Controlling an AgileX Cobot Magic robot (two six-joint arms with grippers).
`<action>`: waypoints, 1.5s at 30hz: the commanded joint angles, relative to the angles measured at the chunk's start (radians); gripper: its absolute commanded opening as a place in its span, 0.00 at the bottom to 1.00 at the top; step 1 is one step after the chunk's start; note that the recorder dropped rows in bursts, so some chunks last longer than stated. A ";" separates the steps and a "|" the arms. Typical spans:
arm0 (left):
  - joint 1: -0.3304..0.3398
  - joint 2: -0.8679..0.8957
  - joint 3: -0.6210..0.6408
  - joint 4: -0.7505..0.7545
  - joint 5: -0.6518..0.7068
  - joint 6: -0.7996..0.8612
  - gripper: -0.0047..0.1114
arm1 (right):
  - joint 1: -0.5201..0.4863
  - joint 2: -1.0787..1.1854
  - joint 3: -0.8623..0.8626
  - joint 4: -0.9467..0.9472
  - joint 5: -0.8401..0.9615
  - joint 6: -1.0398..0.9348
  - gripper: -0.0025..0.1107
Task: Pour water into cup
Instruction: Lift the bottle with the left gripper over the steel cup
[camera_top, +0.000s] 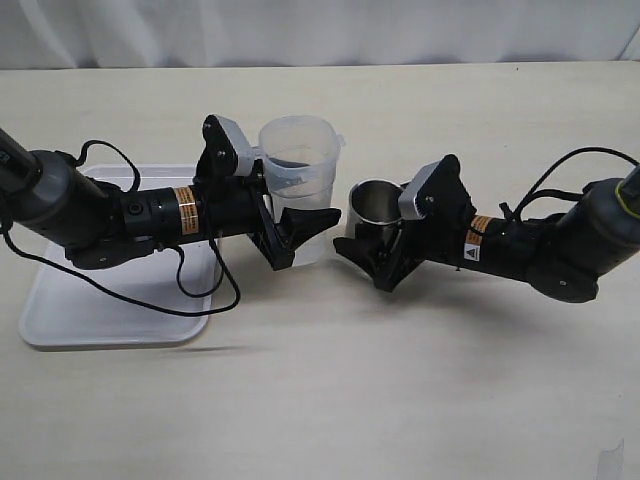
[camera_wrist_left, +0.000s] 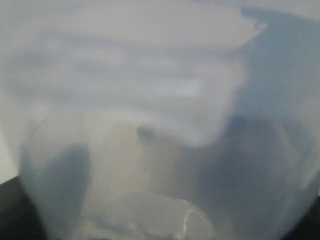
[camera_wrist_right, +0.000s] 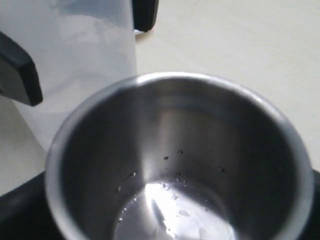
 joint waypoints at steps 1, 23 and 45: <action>0.001 0.001 0.001 -0.011 0.063 0.020 0.04 | 0.000 -0.001 -0.001 0.004 -0.003 -0.006 0.60; -0.024 -0.054 -0.307 0.136 0.523 -0.036 0.04 | 0.000 -0.001 -0.018 0.001 -0.027 -0.042 0.06; -0.094 -0.059 -0.357 0.151 0.654 0.330 0.04 | 0.000 -0.001 -0.041 -0.022 0.012 -0.054 0.06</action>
